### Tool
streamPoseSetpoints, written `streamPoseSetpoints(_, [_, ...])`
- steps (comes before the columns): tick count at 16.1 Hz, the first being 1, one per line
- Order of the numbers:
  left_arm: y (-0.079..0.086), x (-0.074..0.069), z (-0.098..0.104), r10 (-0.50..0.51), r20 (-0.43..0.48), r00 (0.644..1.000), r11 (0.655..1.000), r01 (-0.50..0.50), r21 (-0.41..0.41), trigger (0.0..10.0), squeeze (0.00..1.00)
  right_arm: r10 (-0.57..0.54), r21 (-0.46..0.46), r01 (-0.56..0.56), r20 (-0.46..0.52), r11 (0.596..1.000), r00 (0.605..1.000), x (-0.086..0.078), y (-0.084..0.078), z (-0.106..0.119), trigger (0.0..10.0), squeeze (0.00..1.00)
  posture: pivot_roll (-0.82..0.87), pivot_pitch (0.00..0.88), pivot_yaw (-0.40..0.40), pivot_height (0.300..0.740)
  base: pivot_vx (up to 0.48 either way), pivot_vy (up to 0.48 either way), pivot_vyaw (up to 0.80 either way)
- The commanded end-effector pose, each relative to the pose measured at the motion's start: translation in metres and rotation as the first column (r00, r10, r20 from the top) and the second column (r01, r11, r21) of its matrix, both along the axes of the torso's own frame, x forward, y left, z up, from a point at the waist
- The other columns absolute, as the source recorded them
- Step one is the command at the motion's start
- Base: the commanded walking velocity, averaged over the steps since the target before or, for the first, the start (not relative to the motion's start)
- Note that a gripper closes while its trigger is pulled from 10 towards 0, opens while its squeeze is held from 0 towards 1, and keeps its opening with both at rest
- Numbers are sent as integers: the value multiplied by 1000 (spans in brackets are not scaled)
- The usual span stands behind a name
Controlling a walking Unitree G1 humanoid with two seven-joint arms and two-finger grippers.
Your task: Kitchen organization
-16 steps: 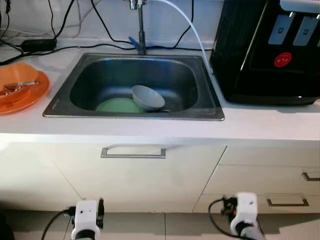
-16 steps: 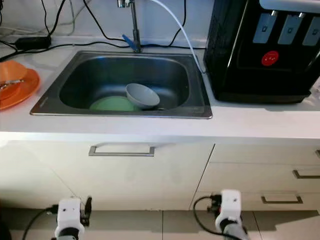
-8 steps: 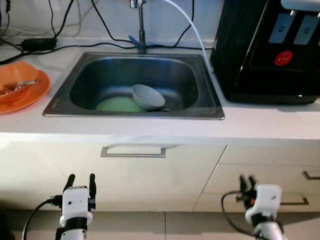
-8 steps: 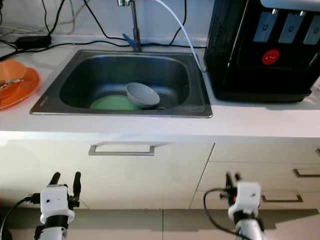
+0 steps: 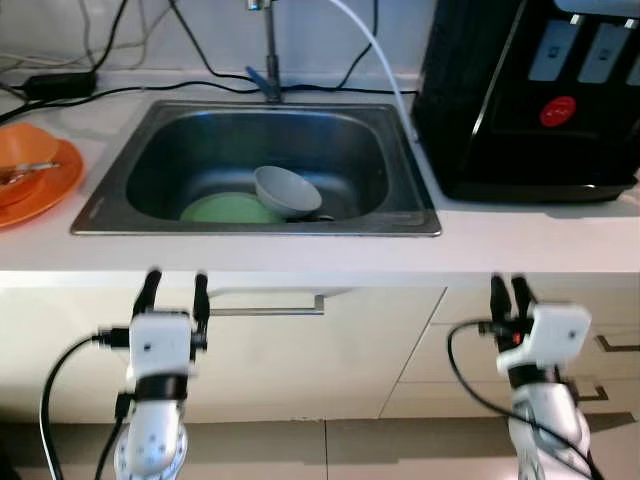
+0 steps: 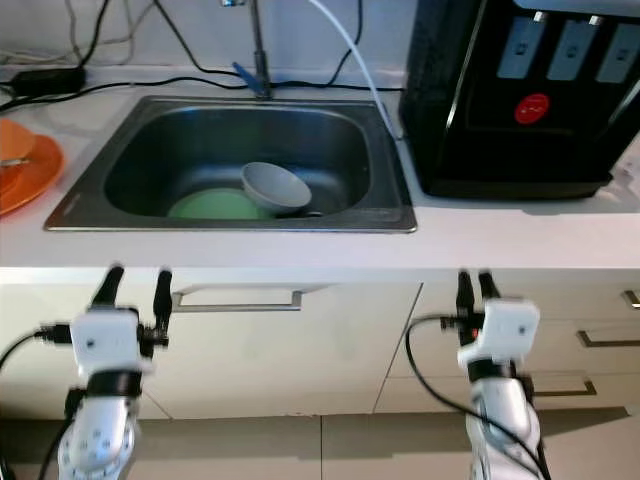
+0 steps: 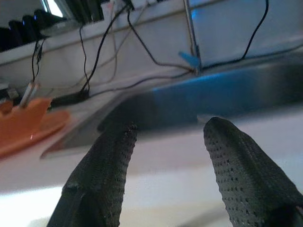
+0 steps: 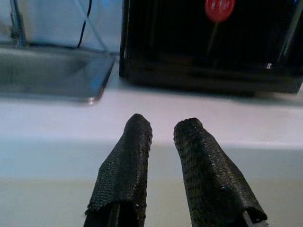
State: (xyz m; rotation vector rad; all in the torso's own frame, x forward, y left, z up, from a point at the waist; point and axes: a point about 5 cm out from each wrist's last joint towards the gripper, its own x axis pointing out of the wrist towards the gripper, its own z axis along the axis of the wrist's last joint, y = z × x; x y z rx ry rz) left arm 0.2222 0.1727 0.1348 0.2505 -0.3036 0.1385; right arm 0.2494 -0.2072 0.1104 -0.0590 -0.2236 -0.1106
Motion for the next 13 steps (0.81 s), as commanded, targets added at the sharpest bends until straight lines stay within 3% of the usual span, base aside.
streamPoseSetpoints(1, [-3,1,6,-12,0,1000,1000,12,3,10000,0,-9,25,8,21,1000,1000,3,1,9,10000,0,31,85,-13,740,0,0,0])
streamPoseSetpoints(4, [-9,12,17,-38,4,999,999,38,-1,10000,0,12,36,-13,38,999,999,14,9,23,10000,0,32,75,-11,740,0,0,0])
streamPoseSetpoints(6, [-9,31,19,-30,-18,999,999,29,-40,10000,0,55,47,-55,4,997,998,29,20,23,10000,0,36,64,-10,740,0,0,0])
streamPoseSetpoints(9, [-10,50,15,-24,-32,999,996,22,-82,10000,0,69,58,-66,-45,996,997,47,32,18,10000,0,44,50,-12,740,0,0,0])
streamPoseSetpoints(10, [-14,65,12,-36,-43,998,995,32,-98,10000,0,83,66,-78,-76,995,994,61,45,16,10000,0,47,38,-8,740,0,0,0])
streamPoseSetpoints(13, [-25,81,18,-70,-33,997,992,66,-109,10000,0,142,103,-134,-80,986,987,74,67,19,10000,0,50,22,0,740,0,0,0])
